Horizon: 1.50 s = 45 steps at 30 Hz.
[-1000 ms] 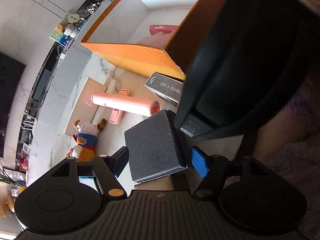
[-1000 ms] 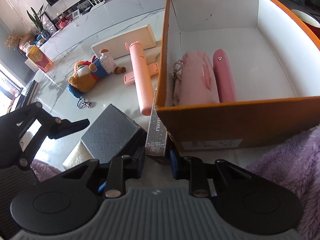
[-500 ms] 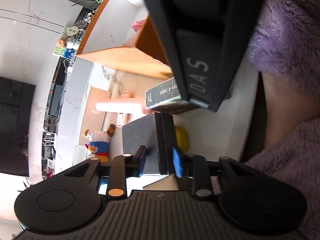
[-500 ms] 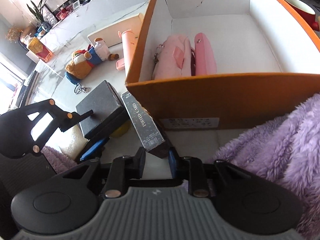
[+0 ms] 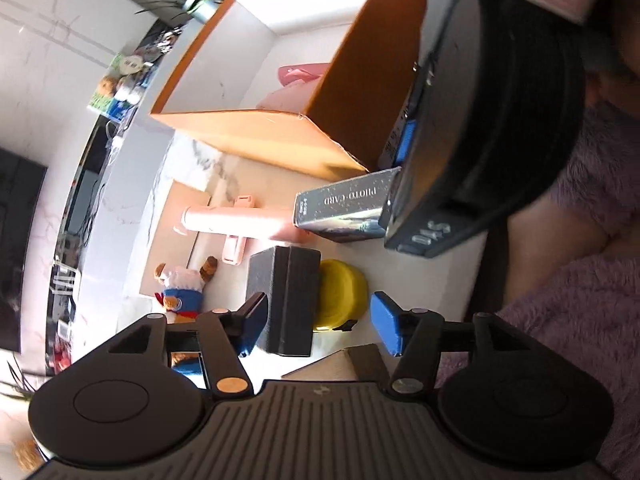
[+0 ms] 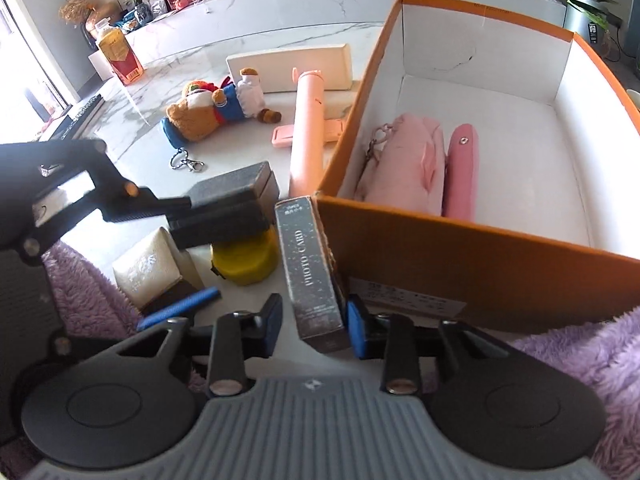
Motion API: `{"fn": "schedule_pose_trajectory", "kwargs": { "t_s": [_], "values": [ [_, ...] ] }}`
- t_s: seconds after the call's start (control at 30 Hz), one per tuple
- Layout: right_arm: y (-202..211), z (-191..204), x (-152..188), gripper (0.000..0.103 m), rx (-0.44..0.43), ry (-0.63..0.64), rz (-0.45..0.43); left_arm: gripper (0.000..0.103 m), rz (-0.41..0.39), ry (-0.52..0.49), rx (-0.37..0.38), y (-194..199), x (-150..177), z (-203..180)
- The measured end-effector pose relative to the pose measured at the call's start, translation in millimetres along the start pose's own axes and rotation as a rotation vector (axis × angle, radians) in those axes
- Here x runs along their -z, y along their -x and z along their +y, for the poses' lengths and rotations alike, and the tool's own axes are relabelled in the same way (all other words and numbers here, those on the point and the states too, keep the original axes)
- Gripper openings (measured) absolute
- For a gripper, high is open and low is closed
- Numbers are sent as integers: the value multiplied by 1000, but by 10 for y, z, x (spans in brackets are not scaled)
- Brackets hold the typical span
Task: Organize objects
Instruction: 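Grasp the black box with the left tool while the right tool holds the photo card box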
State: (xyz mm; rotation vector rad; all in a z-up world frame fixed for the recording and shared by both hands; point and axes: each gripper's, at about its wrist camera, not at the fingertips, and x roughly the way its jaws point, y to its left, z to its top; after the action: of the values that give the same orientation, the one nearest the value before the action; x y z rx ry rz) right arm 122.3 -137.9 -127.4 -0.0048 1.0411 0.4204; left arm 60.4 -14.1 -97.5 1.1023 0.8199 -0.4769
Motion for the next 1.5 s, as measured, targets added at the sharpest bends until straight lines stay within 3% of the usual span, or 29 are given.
{"fn": "schedule_pose_trajectory", "kwargs": {
  "t_s": [0.13,0.27,0.33,0.7,0.93,1.0,1.1,1.17,1.3,1.37,1.43,1.5],
  "values": [
    [5,-60,-2,29,-23,-39,23,74,21,-14,-25,-109,25,186],
    [-8,-34,-9,31,-33,-25,29,76,35,-9,37,-224,34,190],
    [-21,-4,-19,34,-37,-15,27,76,50,-22,34,-294,14,201],
    [-54,5,-19,36,-38,5,38,74,79,-298,-118,-348,203,-174],
    [-65,-8,-18,38,-41,-4,45,73,99,-371,-99,-454,164,-148],
    [-70,-3,-25,40,-44,-1,46,67,99,-351,-48,-505,121,-131],
    [-66,-1,-18,42,-47,-3,46,67,78,-294,-2,-524,76,-63],
    [-69,-5,-19,42,-47,-7,48,58,89,-237,37,-554,67,-7],
    [-74,-11,-19,42,-50,-8,51,51,75,-192,-1,-570,115,23],
    [-70,-7,-12,40,-47,-2,50,48,54,-117,14,-487,132,111],
    [-67,-9,-12,30,-54,-7,51,44,36,-32,38,-388,140,224],
    [-58,-6,-17,29,-60,-13,55,44,32,78,99,-280,151,381]
  ]
}}
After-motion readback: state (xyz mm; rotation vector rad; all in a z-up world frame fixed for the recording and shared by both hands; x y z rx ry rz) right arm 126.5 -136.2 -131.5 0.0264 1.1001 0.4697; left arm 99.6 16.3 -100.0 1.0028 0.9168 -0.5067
